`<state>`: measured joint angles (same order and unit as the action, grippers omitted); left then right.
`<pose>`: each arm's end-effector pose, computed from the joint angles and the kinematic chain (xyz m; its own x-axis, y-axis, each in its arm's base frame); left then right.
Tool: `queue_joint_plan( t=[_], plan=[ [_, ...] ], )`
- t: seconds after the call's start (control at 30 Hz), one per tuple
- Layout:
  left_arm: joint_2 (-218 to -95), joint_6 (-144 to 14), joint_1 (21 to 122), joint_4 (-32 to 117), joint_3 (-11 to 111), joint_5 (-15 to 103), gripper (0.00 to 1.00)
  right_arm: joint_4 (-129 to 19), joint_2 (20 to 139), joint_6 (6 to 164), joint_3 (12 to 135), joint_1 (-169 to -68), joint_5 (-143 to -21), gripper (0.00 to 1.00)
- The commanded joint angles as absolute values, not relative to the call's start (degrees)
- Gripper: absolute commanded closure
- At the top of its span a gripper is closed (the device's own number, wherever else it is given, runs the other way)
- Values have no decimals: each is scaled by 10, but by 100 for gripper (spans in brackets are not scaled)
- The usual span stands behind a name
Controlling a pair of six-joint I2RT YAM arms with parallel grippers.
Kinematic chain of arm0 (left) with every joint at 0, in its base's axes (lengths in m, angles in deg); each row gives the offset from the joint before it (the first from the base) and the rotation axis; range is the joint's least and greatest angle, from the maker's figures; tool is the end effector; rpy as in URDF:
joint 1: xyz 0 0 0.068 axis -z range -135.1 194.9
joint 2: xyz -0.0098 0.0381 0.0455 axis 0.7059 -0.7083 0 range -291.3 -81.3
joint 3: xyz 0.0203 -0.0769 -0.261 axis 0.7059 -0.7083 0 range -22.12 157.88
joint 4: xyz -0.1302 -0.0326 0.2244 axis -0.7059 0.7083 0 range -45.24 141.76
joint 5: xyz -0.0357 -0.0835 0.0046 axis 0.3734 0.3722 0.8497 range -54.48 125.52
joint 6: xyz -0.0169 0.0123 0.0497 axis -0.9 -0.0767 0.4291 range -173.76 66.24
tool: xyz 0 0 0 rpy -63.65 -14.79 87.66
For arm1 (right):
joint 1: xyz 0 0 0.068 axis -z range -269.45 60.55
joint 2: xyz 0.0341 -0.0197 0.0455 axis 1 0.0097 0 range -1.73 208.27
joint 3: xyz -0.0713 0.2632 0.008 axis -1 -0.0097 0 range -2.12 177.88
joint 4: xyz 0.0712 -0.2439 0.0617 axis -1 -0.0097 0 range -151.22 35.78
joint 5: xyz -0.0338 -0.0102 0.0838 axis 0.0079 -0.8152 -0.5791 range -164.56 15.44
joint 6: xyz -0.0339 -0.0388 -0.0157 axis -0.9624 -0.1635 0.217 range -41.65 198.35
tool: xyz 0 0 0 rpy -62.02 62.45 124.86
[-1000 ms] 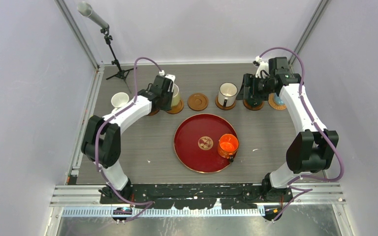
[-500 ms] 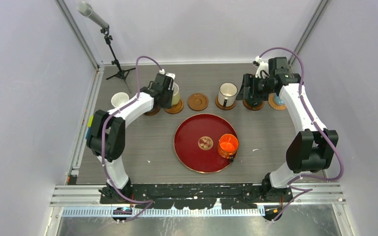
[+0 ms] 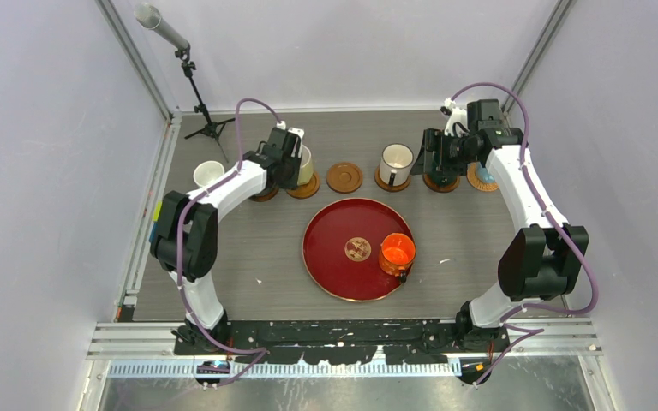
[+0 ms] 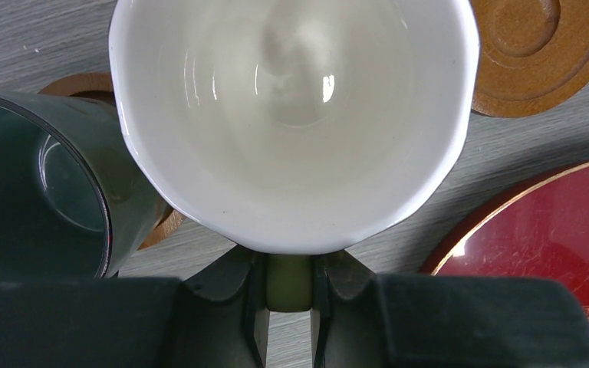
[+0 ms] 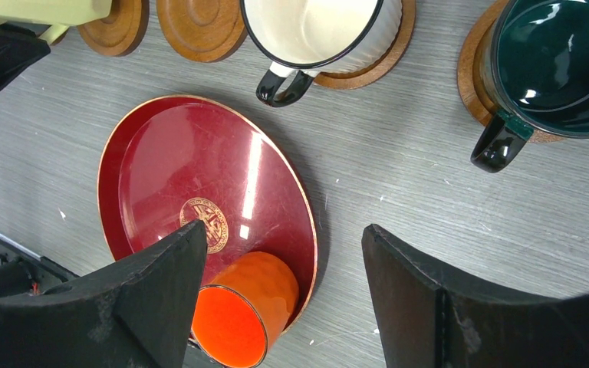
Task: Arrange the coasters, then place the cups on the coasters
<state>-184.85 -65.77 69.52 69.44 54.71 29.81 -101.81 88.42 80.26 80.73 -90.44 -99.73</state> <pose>0.3614 -0.1617 0.2281 -0.7695 0.1248 -0.6264 0.2024 0.9778 -0.0538 0.3322 0.0210 0.3190 -0.8262 0.0158 -0.5632 -0.2328 0.9007 0.3668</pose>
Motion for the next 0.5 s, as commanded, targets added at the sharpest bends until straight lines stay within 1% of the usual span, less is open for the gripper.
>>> queue_joint_plan(
  t=[0.0,0.47],
  plan=[
    [-1839,-665,694,656,581,302,100,-1004,887,805,832,-902,-994,22],
    [-1840,-672,696,676,569,308,100,-1003,890,806,832,-902,-997,22]
  ],
)
